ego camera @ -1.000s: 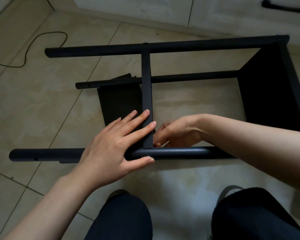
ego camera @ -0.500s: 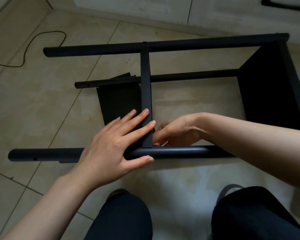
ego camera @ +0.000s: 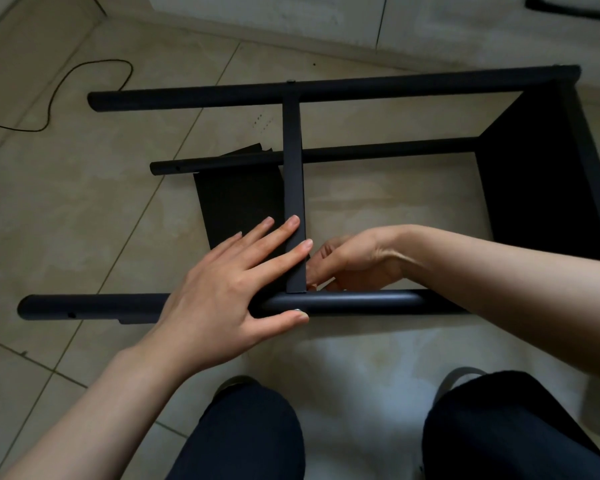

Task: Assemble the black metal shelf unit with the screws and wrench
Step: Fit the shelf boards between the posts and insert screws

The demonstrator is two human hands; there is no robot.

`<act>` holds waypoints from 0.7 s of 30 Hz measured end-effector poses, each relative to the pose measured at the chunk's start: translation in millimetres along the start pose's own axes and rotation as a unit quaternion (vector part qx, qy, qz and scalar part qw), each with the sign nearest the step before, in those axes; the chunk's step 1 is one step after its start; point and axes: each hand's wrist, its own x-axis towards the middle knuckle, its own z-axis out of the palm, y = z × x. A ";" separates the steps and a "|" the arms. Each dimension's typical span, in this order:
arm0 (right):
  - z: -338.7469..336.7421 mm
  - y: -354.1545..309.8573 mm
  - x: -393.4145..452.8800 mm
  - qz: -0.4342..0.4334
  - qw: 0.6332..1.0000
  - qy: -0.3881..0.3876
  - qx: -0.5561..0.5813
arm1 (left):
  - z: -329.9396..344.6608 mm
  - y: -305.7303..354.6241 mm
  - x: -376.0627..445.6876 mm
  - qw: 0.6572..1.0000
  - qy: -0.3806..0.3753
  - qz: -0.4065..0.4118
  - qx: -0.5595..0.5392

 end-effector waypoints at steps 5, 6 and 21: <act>0.2 1.9 0.2 0.000 1.000 0.004 -0.001 | 0.0 0.0 0.1 1.000 -0.002 0.000 -0.001; 0.7 1.6 0.9 0.005 1.000 0.009 -0.004 | 0.0 0.2 0.1 1.000 -0.002 -0.001 -0.001; -2.6 5.1 0.1 0.002 1.000 0.008 -0.026 | -0.5 1.2 0.7 1.000 -0.004 -0.003 0.002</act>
